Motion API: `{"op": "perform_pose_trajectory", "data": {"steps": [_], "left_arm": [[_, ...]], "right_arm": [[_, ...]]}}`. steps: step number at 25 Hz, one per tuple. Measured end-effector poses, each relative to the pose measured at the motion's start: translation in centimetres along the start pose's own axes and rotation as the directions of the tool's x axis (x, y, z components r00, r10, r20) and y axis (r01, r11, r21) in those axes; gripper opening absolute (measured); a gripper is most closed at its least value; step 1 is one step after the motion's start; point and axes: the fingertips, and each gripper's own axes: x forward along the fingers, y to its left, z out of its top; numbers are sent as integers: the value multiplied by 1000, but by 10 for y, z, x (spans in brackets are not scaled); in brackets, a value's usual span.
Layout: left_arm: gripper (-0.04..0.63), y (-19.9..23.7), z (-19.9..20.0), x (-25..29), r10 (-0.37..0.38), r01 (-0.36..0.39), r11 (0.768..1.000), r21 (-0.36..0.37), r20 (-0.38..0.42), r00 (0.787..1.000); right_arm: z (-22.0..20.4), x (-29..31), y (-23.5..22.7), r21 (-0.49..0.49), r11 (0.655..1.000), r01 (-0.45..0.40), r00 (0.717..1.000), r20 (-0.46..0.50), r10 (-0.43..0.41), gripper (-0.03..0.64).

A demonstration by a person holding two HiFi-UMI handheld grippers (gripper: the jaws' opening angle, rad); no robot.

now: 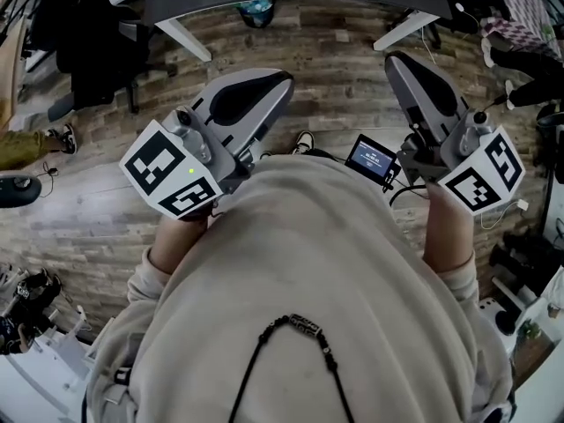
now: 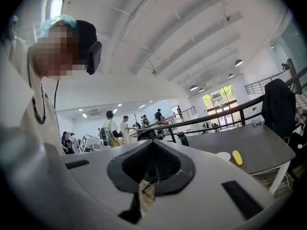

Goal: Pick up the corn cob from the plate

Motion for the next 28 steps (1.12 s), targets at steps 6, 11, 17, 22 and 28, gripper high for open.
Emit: {"op": "perform_pose_trajectory", "data": {"steps": [6, 11, 17, 22, 28], "left_arm": [[6, -1, 5, 46, 5, -2, 999, 48, -63, 998], [6, 10, 3, 74, 39, -38, 999, 16, -90, 995], [6, 21, -2, 86, 100, -98, 995, 26, -105, 989], [6, 19, -7, 91, 82, -78, 996, 35, -136, 987], [8, 34, 0, 96, 35, -28, 998, 61, -126, 991]], "right_arm": [[16, -15, -39, 17, 1000, -7, 999, 46, 7, 14], [19, -28, -76, 56, 998, -9, 996, 85, 4, 14], [5, -43, -105, 69, 998, 7, 996, 87, -13, 14], [11, -59, -126, 82, 995, 48, 992, 114, -57, 14], [9, -54, -129, 75, 993, 96, 989, 104, -104, 14]]}}
